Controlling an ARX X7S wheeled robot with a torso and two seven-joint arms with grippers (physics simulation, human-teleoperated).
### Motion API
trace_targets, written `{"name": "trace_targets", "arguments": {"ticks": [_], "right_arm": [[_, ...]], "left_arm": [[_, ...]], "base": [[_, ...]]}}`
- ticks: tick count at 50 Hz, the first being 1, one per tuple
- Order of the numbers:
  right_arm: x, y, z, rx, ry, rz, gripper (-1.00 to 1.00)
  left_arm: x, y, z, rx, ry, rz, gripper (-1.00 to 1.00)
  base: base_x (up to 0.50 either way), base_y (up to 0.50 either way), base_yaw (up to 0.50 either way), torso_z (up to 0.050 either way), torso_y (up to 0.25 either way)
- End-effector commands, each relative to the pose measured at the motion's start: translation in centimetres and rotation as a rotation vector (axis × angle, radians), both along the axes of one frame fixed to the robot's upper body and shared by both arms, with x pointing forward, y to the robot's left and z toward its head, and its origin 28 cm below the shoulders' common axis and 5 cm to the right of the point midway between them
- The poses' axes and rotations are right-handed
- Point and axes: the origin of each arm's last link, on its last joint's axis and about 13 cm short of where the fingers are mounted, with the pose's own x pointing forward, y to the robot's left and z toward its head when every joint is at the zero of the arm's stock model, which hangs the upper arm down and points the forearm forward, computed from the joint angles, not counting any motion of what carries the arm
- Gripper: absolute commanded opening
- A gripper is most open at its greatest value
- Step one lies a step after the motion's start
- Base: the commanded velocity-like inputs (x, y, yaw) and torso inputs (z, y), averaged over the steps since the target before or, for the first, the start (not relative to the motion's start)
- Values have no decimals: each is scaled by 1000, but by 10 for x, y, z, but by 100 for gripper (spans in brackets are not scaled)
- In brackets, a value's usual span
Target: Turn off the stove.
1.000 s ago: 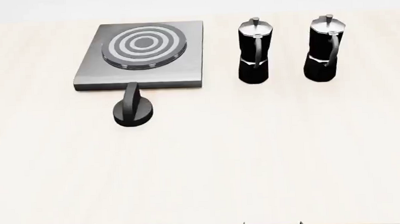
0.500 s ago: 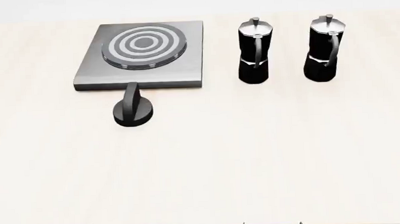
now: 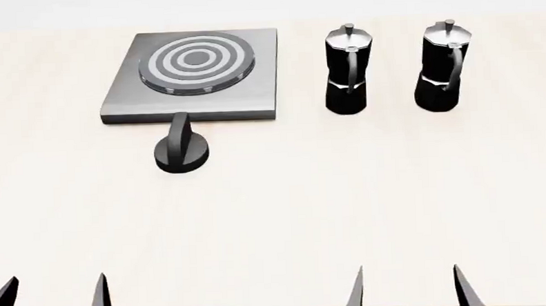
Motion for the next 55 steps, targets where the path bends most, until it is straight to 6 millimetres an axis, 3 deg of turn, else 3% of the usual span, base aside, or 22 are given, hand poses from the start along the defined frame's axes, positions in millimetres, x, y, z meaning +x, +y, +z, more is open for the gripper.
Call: {"name": "trace_targets", "arguments": {"ticks": [1, 7, 20, 38, 55], "right_arm": [[-18, -9, 37, -54, -100, -50, 100], [-24, -11, 47, -77, -131, -62, 100], [-32, -10, 57, -93, -178, -63, 100], [-33, -8, 58, -120, -190, -53, 100], [-34, -9, 58, -119, -196, -55, 100]], "left_arm": [[-8, 7, 38, -39, -106, -3, 100], [-14, 9, 56, -60, -168, -5, 100], [-20, 12, 68, -92, -198, -4, 100], [-21, 12, 71, -123, -207, 18, 100], [-21, 12, 71, -127, -207, 18, 100]], "base": [[0, 0, 0, 0, 0], [0, 0, 0, 0, 0], [0, 0, 0, 0, 0], [9, 0, 0, 0, 0], [226, 0, 0, 0, 0]]}}
